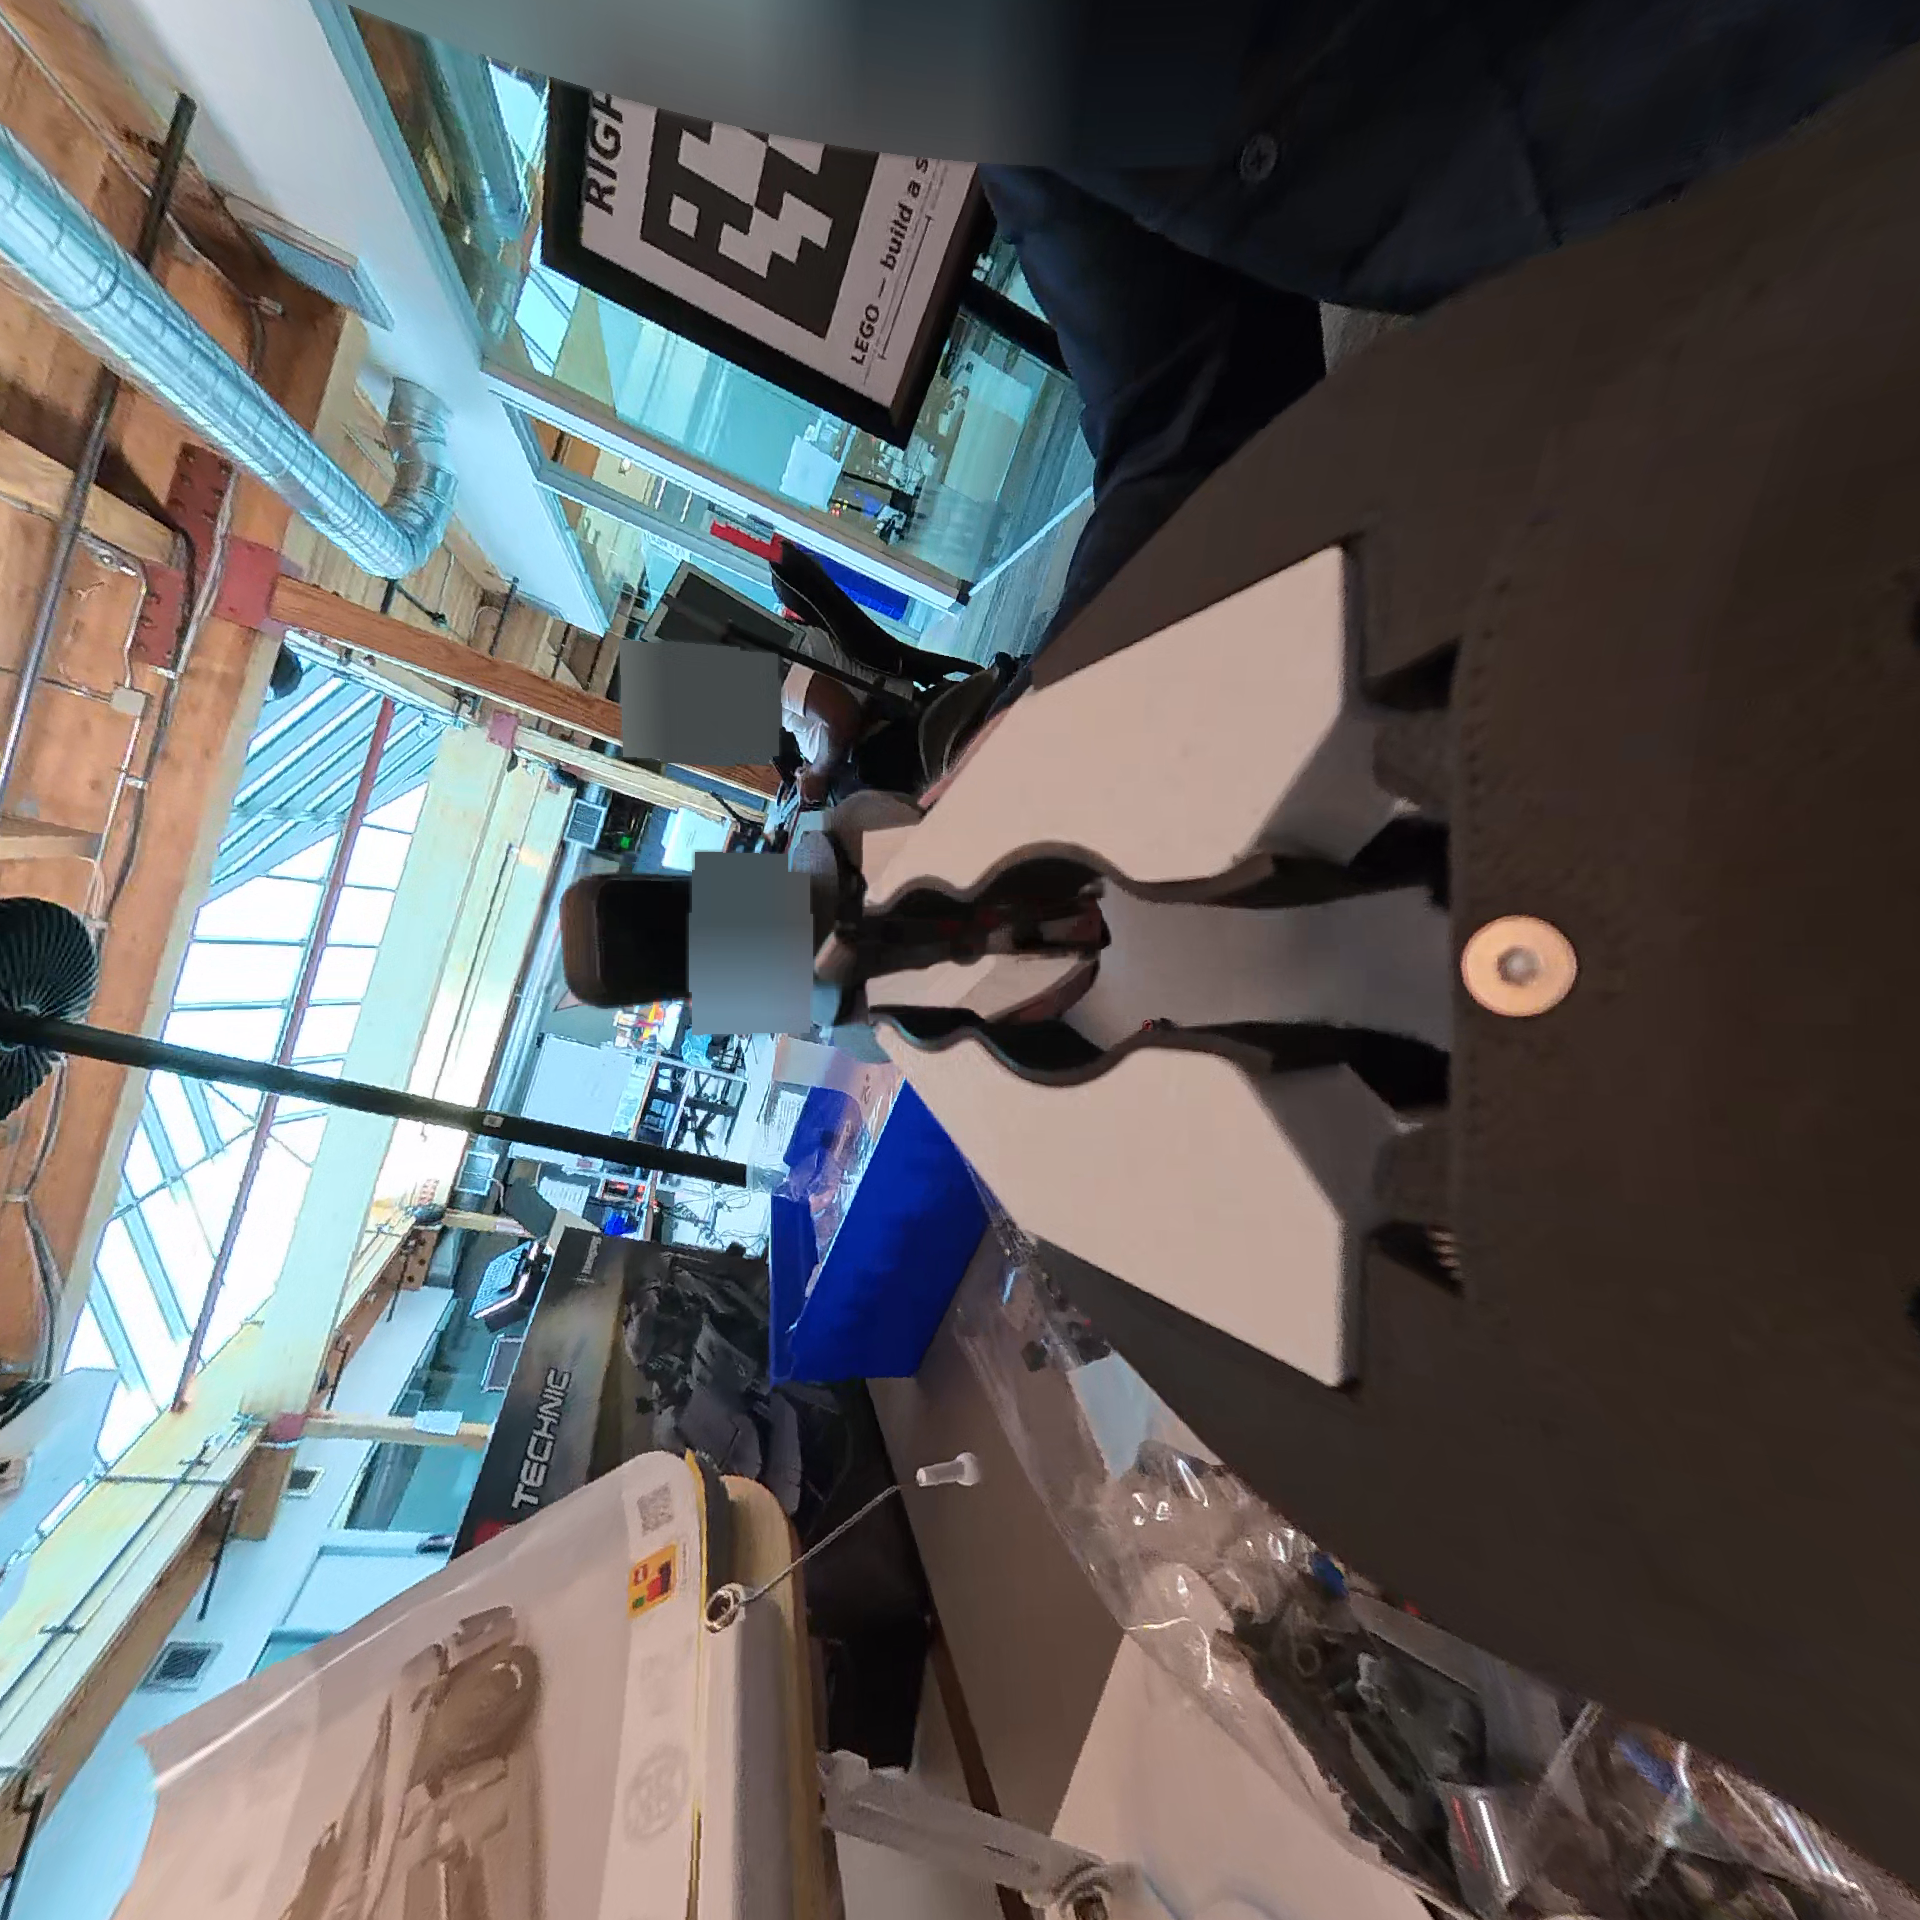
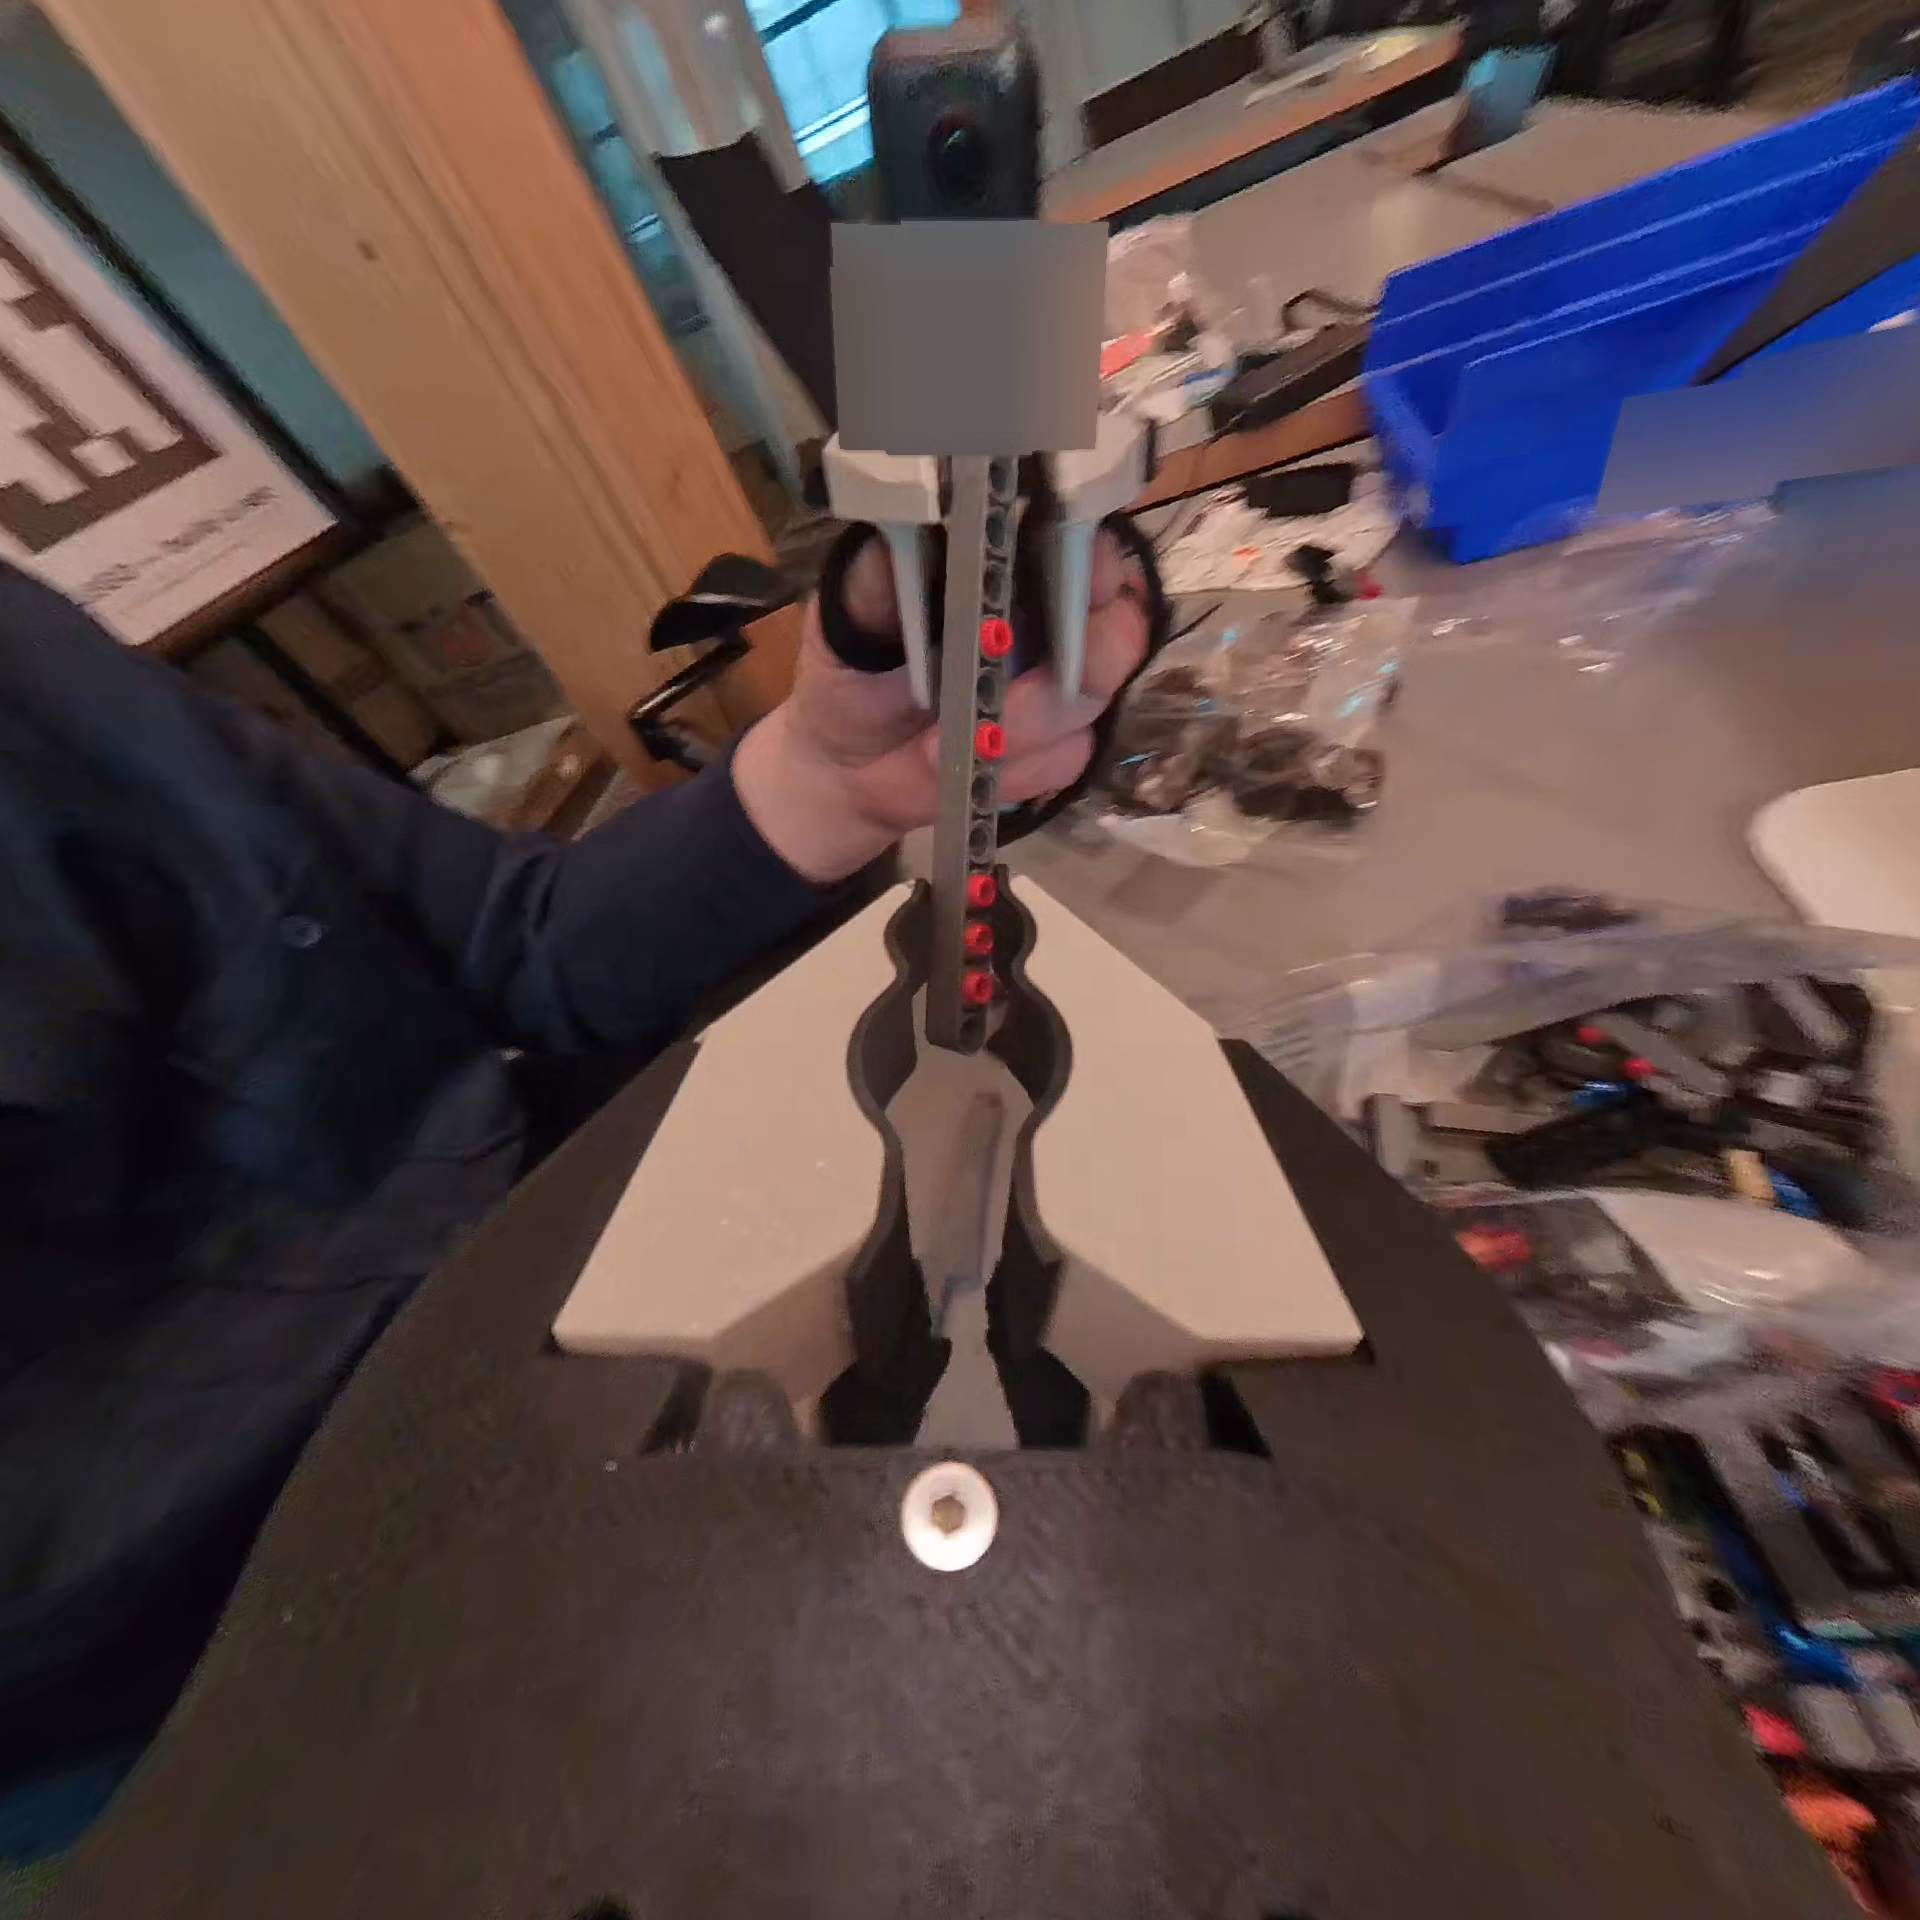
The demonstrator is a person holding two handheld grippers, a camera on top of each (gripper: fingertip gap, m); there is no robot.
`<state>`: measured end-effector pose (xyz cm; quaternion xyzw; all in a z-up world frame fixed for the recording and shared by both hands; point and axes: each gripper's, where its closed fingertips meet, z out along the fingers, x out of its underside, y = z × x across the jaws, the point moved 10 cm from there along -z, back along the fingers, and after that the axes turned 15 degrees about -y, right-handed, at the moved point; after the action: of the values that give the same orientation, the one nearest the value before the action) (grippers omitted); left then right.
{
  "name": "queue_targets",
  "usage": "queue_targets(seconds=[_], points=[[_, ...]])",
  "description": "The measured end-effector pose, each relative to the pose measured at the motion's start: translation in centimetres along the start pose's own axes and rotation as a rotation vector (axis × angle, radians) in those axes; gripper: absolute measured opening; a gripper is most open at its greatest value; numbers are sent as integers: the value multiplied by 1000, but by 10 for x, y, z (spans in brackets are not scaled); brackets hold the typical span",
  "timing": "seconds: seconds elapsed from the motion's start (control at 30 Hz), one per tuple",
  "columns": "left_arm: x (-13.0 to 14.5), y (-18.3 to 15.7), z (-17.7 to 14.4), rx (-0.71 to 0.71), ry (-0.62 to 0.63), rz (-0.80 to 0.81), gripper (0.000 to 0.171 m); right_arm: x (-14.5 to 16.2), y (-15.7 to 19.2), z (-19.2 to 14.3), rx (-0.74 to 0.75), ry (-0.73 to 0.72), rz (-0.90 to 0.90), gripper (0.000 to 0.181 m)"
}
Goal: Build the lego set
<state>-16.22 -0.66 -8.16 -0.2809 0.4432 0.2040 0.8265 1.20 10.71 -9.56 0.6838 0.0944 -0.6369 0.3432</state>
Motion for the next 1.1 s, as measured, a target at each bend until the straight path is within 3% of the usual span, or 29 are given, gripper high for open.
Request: queue_targets(seconds=[0.17,0.33,0.5,0.63,0.73,0.87,0.93,1.1], points=[[1,-6,3,62,7,-9,8,5,1,7,-58,16,63,9],[1,-6,2,5,26,14,8,6,-4,4,-64,-20,116,9],[1,-4,1,-50,35,32,7,2,-1,7,89,20,-65,19],[3,-4,2,-62,64,37,7,-2,5,7,179,37,-218,15],[4,-6,4,-55,81,57,7,-1,9,9,187,71,-257,7],[-3,-11,-2,-44,92,93,7,-4,13,11,242,31,-327,13],[-12,-12,-10,-67,55,118,7,-5,19,12,284,64,-425,20],[-23,-11,-24,-111,0,136,7,0,28,14,247,129,-519,14]])
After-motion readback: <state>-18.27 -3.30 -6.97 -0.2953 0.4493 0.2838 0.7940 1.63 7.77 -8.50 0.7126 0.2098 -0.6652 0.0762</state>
